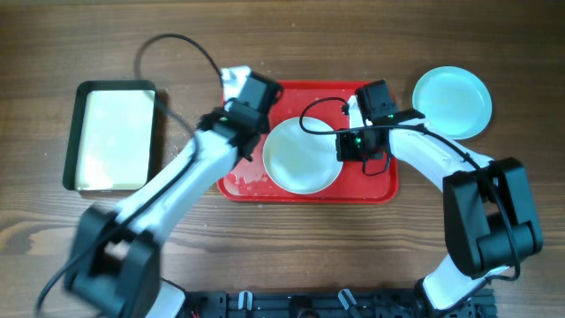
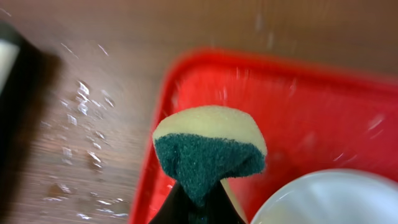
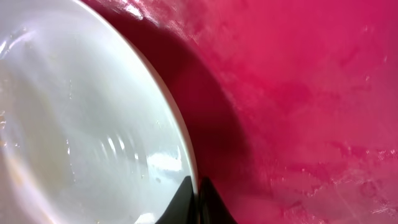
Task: Clean dirty plates on tray and stack at the side
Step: 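Hold the white plate with the right gripper and scrub it with the sponge, then lift the white plate with the right gripper and stack it on the blue plates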
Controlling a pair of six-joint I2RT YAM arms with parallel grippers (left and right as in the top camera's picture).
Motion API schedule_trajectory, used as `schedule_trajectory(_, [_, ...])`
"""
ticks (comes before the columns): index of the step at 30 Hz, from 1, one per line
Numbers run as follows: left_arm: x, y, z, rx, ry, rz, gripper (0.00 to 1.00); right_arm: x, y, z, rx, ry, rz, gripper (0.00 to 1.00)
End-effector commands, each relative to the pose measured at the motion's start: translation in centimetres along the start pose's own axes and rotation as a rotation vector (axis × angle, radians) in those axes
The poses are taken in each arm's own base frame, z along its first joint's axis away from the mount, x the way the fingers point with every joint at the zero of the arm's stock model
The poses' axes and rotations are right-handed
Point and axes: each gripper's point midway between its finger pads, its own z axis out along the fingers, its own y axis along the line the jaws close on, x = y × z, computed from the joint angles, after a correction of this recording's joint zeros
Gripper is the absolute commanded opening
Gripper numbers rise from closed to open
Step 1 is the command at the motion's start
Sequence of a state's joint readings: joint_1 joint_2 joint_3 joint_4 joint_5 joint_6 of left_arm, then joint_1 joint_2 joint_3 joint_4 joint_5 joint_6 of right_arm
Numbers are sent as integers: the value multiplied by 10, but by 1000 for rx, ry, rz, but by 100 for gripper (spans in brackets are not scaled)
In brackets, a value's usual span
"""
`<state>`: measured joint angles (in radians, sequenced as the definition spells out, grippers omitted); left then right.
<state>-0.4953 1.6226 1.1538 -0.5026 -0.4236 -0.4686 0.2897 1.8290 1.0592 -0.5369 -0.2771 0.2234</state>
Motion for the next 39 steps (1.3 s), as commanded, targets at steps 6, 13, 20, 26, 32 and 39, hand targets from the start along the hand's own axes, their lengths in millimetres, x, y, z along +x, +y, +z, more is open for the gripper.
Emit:
schedule_trajectory(6, [-54,136,-35,26,-26,-388,4,-80,23,-106,284,-256,-281,4])
schedule_trajectory(13, [-25,224,7,-90,90,-588,4,-102,67,-184,684,-493,-499,4])
schedule_trajectory(20, [15,275,61,-208,206,-684,4,-92,116,-203,818,-589,-643,4])
schedule_trajectory(26, [11,306,63,-235,153,-796,31,-91,114,-218,939,-601,-675,4])
schedule_trajectory(32, [4,286,67,-102,166,-815,71,-95,121,-222,983,-589,-777,4])
schedule_trajectory(39, [-9,273,68,-1,144,-818,100,-104,158,-254,1170,-651,-958,4])
